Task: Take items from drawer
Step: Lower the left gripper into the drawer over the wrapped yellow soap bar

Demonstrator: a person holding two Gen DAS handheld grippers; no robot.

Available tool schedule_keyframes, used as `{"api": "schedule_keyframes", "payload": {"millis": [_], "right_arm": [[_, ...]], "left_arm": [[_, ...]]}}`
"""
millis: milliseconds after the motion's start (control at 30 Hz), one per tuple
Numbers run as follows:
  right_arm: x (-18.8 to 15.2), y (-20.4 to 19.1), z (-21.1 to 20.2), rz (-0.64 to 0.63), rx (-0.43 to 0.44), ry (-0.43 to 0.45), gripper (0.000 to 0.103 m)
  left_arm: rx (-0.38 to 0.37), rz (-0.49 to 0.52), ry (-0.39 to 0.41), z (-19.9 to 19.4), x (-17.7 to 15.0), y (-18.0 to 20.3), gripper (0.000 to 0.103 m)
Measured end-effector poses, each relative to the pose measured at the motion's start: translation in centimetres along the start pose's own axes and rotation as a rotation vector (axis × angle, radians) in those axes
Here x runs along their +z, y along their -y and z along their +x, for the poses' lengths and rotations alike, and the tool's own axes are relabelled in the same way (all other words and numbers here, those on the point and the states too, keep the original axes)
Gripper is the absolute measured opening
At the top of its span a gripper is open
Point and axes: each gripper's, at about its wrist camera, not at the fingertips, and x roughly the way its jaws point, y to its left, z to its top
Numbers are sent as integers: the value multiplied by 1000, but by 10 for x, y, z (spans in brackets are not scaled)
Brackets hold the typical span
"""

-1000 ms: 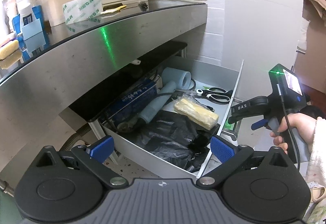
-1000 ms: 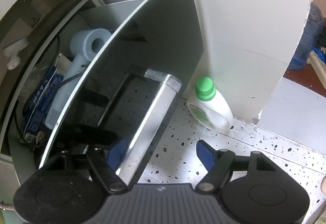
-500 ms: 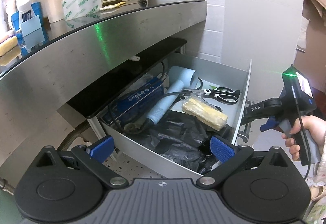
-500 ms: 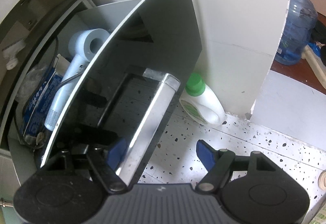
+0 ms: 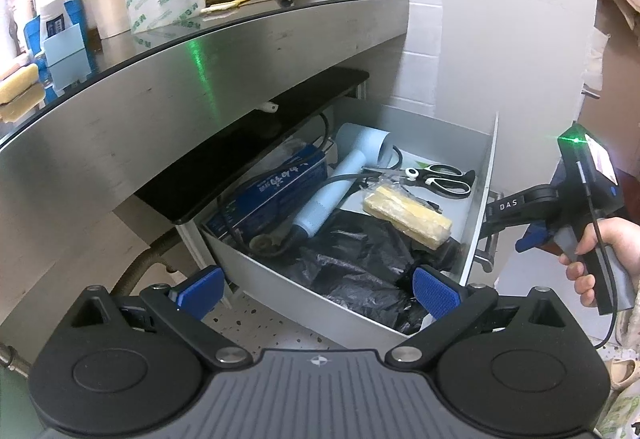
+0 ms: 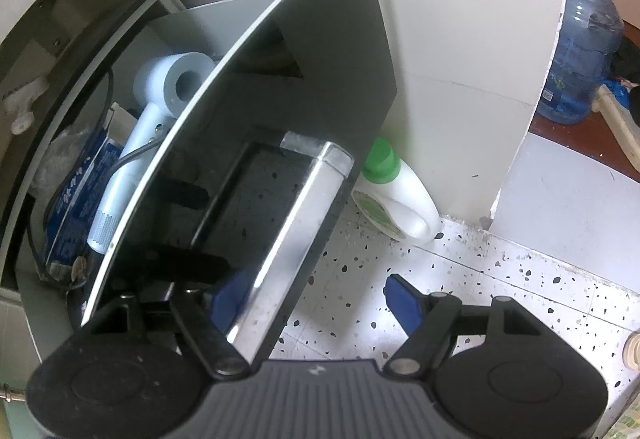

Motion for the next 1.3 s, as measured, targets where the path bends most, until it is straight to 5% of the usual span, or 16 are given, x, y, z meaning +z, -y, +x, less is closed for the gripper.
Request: {"api": "schedule_keyframes", "payload": {"millis": [467,733,933,1300], "right_arm": [[-1,-2,1,-2,2,3,74],[-3,-10,-5,-42,-19,13,75],[-5,-13,-36,-57,25,101,75],[-43,32,-103,-13,71,199,76]], "left_arm": [[-15,2,-23,3,2,0,102],[-87,10,-63,20,34,18,102],[-129,-7,-103,38,61,34,102],[-174,-135,-330,101,102,60,102]]}}
